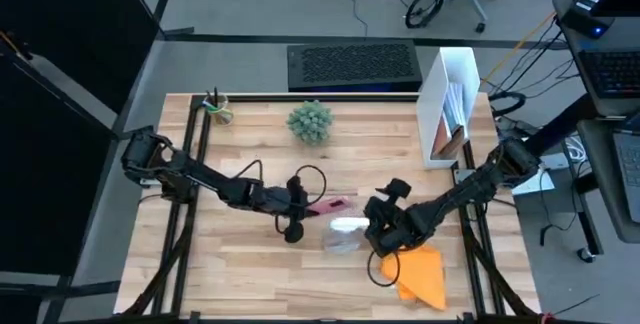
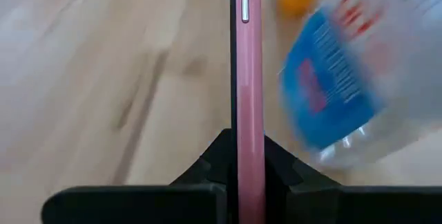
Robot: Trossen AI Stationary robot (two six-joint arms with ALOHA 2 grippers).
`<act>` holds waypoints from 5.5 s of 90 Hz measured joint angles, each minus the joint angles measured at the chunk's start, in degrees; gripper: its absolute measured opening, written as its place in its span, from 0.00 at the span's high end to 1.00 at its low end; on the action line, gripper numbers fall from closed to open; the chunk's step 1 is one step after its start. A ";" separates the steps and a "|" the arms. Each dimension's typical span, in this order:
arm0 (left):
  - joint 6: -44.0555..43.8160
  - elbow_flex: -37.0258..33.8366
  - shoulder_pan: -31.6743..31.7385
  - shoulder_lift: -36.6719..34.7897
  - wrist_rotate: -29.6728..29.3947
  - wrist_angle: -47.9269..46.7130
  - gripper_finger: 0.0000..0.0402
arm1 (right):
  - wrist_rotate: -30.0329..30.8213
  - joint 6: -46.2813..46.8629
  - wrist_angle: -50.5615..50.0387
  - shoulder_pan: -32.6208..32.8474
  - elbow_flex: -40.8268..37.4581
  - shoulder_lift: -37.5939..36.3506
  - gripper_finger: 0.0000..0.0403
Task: Apply microfiber cloth
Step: Spray the back of the cellphone using the spray bottle
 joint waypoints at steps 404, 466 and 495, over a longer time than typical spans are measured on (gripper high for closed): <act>-8.80 -0.02 -5.26 -27.81 7.22 -19.35 0.96 | 13.35 -30.16 26.24 12.68 4.48 -14.31 0.16; -0.09 -0.02 -1.03 -29.13 7.74 -21.69 0.96 | -4.06 -41.25 41.10 1.42 4.50 -11.12 0.16; 2.99 -0.03 0.95 -27.52 7.13 -17.89 0.96 | -2.73 -46.48 46.62 -1.57 4.48 -7.58 0.16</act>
